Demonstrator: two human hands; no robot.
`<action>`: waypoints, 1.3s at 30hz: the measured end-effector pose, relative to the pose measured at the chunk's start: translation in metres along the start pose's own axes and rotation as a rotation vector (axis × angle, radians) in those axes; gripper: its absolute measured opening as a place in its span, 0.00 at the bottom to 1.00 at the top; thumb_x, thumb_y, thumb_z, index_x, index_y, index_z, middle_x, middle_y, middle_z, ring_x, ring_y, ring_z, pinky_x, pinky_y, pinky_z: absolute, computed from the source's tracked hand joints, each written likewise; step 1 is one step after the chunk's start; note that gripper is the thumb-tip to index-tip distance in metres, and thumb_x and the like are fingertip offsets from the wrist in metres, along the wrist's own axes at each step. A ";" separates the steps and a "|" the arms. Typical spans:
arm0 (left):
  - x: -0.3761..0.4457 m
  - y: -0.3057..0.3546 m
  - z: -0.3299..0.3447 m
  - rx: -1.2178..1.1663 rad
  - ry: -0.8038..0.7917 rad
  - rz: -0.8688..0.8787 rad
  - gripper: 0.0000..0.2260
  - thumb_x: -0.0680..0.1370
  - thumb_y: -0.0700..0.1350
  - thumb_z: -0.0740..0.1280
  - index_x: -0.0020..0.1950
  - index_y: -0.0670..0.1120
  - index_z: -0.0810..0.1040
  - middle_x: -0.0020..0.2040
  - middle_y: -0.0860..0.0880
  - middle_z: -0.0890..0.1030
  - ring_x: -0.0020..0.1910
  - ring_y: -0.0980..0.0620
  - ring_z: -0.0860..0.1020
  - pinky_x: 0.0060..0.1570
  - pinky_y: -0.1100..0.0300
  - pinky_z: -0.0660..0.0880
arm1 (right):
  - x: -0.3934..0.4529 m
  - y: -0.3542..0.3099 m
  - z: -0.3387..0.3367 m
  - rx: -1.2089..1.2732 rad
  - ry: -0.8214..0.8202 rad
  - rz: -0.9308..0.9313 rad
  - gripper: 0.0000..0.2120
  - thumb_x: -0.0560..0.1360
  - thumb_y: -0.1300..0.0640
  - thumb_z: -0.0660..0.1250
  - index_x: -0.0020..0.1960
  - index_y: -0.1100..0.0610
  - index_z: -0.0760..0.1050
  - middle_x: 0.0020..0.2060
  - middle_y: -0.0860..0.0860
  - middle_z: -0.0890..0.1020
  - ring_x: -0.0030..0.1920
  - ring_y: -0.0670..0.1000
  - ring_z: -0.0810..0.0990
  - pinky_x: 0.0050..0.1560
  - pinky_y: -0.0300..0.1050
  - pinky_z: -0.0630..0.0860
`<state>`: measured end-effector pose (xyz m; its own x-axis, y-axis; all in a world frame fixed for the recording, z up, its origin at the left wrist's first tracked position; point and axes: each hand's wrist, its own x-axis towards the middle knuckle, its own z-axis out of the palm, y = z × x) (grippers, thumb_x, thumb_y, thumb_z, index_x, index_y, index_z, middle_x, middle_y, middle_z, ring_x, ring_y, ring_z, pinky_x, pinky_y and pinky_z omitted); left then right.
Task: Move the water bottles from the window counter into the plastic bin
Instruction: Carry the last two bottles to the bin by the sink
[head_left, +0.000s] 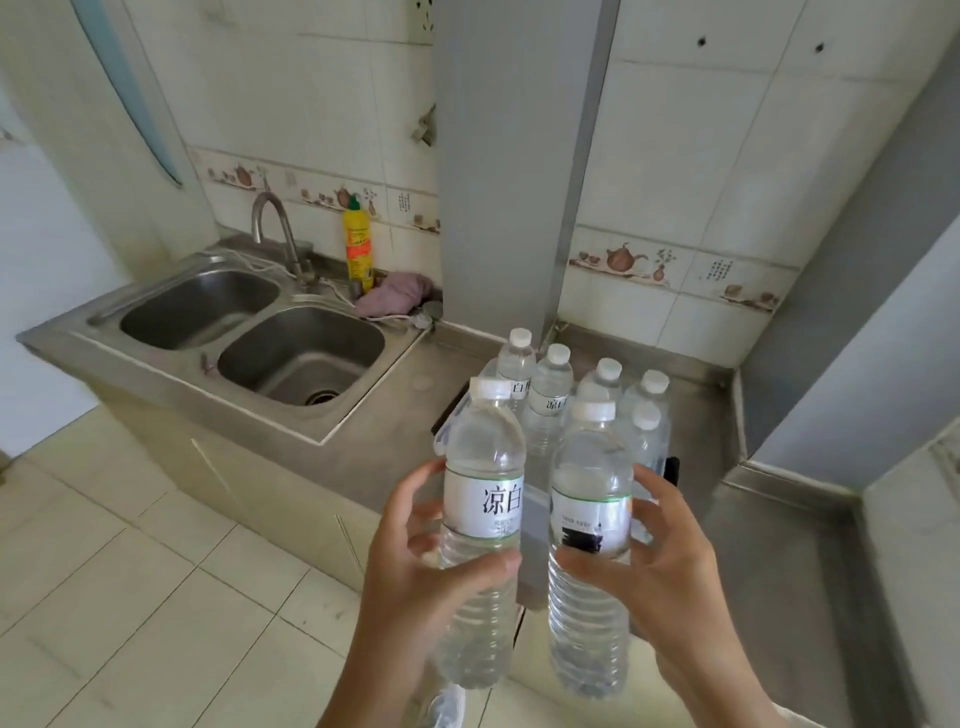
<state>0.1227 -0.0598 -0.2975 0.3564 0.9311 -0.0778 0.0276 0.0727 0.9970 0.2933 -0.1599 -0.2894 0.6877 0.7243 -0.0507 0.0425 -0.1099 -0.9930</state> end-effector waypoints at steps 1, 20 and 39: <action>0.020 0.000 0.001 -0.003 -0.029 0.005 0.40 0.52 0.45 0.83 0.56 0.73 0.75 0.56 0.52 0.82 0.53 0.52 0.82 0.52 0.48 0.80 | 0.013 -0.001 0.007 -0.001 0.022 0.003 0.40 0.54 0.66 0.83 0.54 0.34 0.73 0.48 0.47 0.82 0.47 0.45 0.83 0.51 0.49 0.79; 0.285 -0.032 0.040 0.084 -0.410 0.030 0.35 0.55 0.43 0.81 0.56 0.66 0.75 0.52 0.60 0.83 0.51 0.57 0.82 0.45 0.62 0.78 | 0.199 0.020 0.107 -0.191 0.337 -0.039 0.43 0.55 0.61 0.84 0.65 0.50 0.69 0.53 0.47 0.79 0.49 0.38 0.80 0.45 0.31 0.76; 0.323 -0.091 0.054 0.592 -0.444 0.437 0.40 0.55 0.52 0.85 0.63 0.56 0.70 0.54 0.59 0.75 0.54 0.53 0.75 0.47 0.62 0.69 | 0.223 0.083 0.123 -0.563 0.414 -0.036 0.33 0.59 0.61 0.80 0.60 0.50 0.71 0.50 0.43 0.78 0.52 0.47 0.77 0.47 0.22 0.67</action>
<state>0.2857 0.2150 -0.4138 0.7778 0.5968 0.1970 0.2417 -0.5734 0.7828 0.3611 0.0768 -0.3965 0.8935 0.4274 0.1375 0.3631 -0.5078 -0.7812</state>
